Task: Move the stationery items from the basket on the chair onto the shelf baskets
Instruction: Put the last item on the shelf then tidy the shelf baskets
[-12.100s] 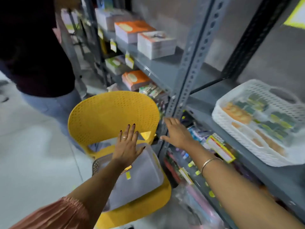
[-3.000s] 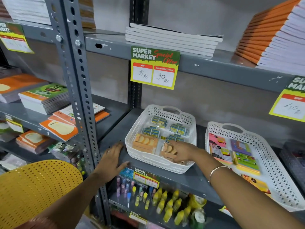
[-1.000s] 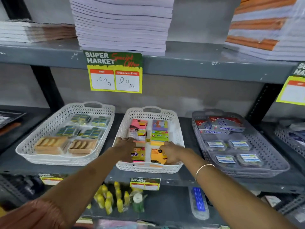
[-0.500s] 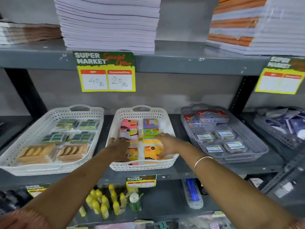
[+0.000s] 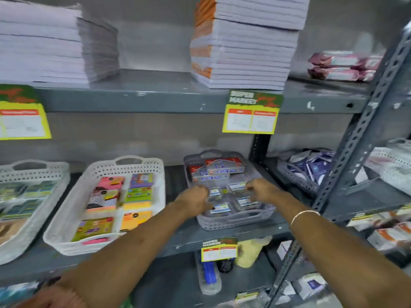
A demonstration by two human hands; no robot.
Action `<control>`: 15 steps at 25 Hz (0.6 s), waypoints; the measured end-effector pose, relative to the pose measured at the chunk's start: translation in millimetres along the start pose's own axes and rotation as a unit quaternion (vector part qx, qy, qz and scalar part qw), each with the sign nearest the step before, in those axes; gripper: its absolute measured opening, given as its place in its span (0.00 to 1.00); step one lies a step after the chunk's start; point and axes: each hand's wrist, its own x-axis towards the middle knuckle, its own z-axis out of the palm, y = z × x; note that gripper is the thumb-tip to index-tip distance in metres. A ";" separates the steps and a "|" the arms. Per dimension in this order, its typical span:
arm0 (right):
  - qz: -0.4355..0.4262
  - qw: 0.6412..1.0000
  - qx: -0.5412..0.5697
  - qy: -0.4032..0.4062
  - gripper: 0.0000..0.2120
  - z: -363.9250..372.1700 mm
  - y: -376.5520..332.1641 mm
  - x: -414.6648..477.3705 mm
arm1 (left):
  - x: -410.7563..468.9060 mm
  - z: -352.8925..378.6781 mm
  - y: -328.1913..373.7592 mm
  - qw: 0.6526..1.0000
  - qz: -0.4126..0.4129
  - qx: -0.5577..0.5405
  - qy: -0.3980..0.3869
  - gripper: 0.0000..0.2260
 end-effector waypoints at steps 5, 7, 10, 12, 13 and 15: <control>-0.051 0.996 -0.051 -0.046 0.28 24.3 31.8 12.3 | 37.5 35.6 33.5 0.992 -0.062 0.057 -0.093 0.22; -0.063 0.996 -0.048 -0.044 0.27 29.5 35.4 14.3 | 44.2 42.7 31.1 0.990 -0.079 0.074 -0.096 0.19; -0.060 0.997 -0.041 -0.029 0.26 30.8 38.0 15.2 | 49.4 50.1 26.7 0.988 -0.098 0.086 -0.084 0.15; -0.057 0.998 -0.028 -0.023 0.25 30.5 36.1 15.1 | 48.2 50.5 26.3 0.989 -0.108 0.069 -0.070 0.14; -0.058 0.998 -0.020 -0.018 0.24 30.4 35.6 15.7 | 48.8 50.6 25.6 0.990 -0.108 0.061 -0.063 0.15; -0.052 0.999 -0.008 -0.013 0.22 28.6 33.7 12.5 | 49.0 52.0 24.5 0.991 -0.108 0.055 -0.054 0.16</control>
